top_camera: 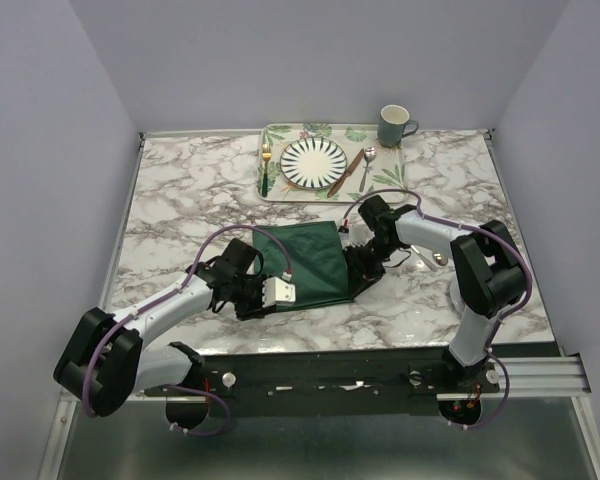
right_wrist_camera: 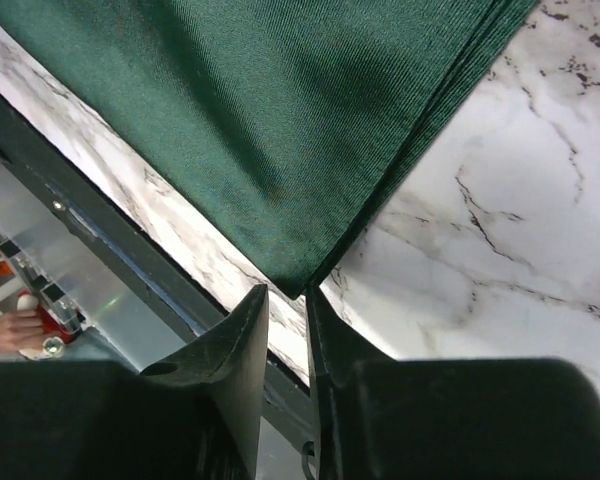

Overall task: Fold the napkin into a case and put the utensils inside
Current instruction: Rotate the lower triangle-folded napkin at the center of the board.

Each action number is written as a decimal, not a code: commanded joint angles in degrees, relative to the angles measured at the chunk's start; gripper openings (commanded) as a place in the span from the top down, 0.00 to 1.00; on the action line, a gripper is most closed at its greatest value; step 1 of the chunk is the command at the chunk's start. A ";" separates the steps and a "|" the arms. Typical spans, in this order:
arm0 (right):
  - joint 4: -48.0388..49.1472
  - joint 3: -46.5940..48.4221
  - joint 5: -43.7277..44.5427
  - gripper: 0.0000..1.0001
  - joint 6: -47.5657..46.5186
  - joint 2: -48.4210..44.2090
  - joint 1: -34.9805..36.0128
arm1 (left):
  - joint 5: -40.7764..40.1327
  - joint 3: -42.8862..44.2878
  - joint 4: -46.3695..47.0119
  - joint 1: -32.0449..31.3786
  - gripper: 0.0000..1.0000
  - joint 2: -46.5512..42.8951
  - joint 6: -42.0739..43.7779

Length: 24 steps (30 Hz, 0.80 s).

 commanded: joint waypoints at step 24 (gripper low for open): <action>-2.55 0.16 -0.88 0.99 -0.75 4.13 -0.17 | 6.69 7.60 -7.83 3.79 0.44 -4.80 -9.01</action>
